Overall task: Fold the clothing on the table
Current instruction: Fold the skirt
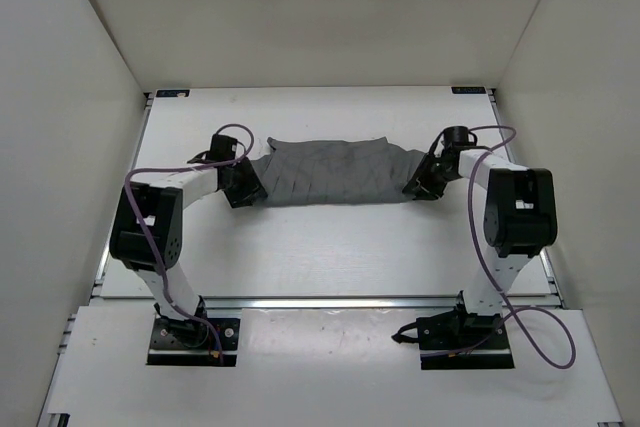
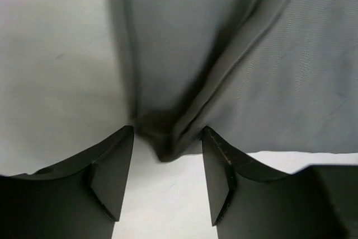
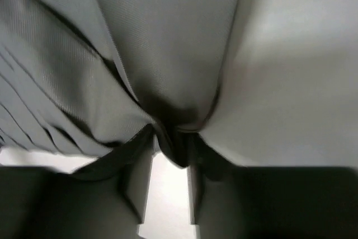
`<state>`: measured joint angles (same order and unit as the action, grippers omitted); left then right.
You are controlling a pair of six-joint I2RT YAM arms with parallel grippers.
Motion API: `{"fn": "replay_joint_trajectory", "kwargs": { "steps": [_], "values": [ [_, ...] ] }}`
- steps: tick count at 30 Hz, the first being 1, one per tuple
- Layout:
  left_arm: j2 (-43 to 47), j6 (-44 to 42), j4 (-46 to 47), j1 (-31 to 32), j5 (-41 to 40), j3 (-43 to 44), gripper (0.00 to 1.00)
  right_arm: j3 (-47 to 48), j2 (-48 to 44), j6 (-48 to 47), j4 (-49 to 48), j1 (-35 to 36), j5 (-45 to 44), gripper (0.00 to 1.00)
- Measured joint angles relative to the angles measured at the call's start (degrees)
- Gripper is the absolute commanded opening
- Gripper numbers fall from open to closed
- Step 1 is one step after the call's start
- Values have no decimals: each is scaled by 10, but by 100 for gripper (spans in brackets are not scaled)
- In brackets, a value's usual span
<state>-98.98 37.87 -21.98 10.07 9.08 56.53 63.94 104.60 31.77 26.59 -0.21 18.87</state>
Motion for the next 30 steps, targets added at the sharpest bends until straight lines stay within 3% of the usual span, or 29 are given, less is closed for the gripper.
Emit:
{"fn": "replay_joint_trajectory", "kwargs": {
  "steps": [1, 2, 3, 10, 14, 17, 20, 23, 25, 30],
  "values": [
    [-10, 4, 7, 6, -3, 9, 42, 8, 10, 1, -3, 2, 3, 10],
    [-21, 9, 10, 11, -6, 18, 17, 16, 20, 2, -6, 6, 5, 0],
    [-35, 9, 14, 16, -10, 28, 1, 23, 30, 2, -8, 9, 7, 0],
    [-49, 13, 41, 57, -3, 34, 0, 33, 28, -34, 33, -27, -16, 0],
    [-16, 49, 76, 136, -2, -19, 0, 34, -12, -70, 97, -81, -94, 0],
    [-13, 78, 93, 193, 1, -28, 0, 69, -39, -87, 156, -77, -144, 0],
    [-21, 97, 100, 210, 6, -25, 0, 137, -57, -96, 181, -11, -163, 0],
    [-26, 110, 105, 210, 7, -22, 12, 197, -71, -95, 164, 97, -156, 1],
    [-26, 115, 106, 209, 7, -22, 12, 219, -73, -96, 140, 178, -144, 0],
    [-26, 117, 110, 204, 6, -25, 16, 254, -22, -106, 100, 335, -107, 0]
  ]
}}
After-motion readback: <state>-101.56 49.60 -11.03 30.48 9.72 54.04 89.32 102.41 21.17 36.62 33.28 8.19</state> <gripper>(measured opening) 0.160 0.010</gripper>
